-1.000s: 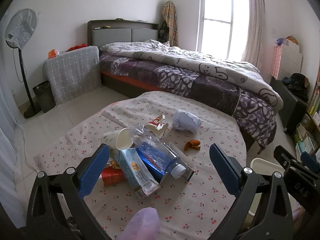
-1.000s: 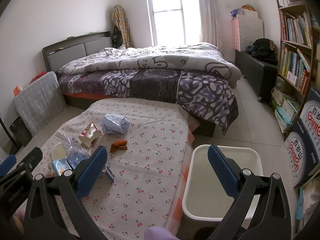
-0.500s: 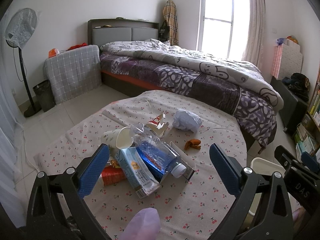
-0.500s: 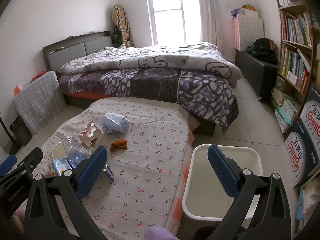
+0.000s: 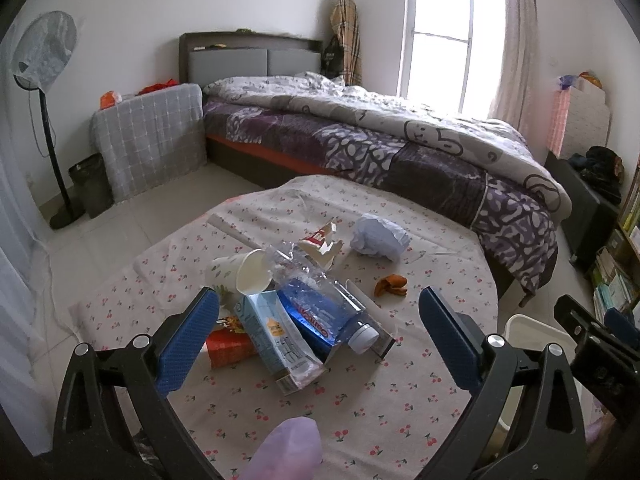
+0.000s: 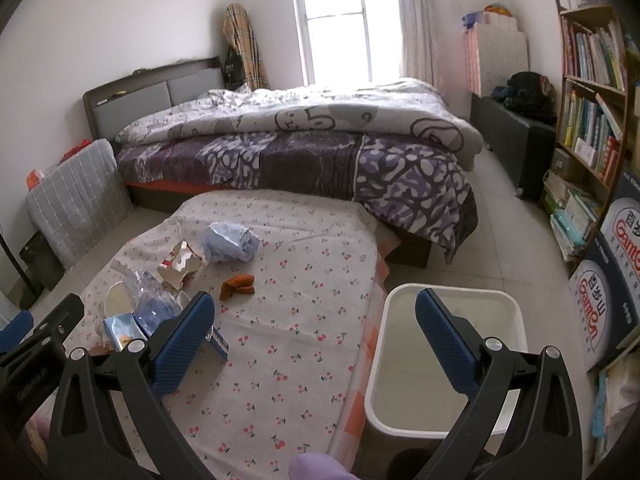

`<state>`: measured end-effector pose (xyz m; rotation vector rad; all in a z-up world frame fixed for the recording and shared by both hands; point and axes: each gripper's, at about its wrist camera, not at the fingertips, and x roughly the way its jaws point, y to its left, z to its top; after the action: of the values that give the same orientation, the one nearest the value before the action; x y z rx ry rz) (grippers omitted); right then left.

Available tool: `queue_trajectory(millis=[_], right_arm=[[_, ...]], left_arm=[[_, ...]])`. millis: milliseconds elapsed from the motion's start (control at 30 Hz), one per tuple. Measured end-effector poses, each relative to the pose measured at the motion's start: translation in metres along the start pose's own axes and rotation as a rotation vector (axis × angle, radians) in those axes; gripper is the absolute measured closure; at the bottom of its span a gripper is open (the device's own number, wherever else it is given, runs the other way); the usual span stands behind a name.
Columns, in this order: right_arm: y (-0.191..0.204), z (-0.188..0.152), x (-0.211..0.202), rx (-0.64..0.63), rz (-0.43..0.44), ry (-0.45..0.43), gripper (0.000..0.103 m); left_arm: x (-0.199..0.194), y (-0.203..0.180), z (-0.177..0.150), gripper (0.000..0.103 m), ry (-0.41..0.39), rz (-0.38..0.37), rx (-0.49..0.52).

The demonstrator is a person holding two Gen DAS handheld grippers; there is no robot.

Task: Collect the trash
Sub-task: 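Grasp the light-blue drink carton with the left tool while the right tool grasps the clear water bottle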

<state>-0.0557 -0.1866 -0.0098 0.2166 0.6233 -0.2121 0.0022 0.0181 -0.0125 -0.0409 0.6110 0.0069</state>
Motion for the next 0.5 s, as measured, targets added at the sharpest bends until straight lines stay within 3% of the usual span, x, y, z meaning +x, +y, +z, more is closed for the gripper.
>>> queue_trajectory(millis=[100,200,333,433,500], right_arm=[[0.001,0.003,0.005,0.009,0.036,0.058,0.005],[0.003,0.029,0.007,0.002,0.063,0.100,0.005],[0.010,0.058,0.020,0.011,0.135,0.164,0.005],[0.016,0.070,0.035,0.011,0.145,0.198,0.005],[0.018,0.071,0.049,-0.005,0.134,0.219,0.005]], left_arm=[[0.007,0.012,0.015,0.007,0.004,0.020,-0.019],[0.005,0.036,0.045,0.007,-0.012,0.048,-0.072],[0.010,0.063,0.084,0.007,0.013,0.015,-0.152],[0.029,0.076,0.100,0.007,0.106,-0.023,-0.193],[0.056,0.083,0.096,0.007,0.242,0.014,-0.197]])
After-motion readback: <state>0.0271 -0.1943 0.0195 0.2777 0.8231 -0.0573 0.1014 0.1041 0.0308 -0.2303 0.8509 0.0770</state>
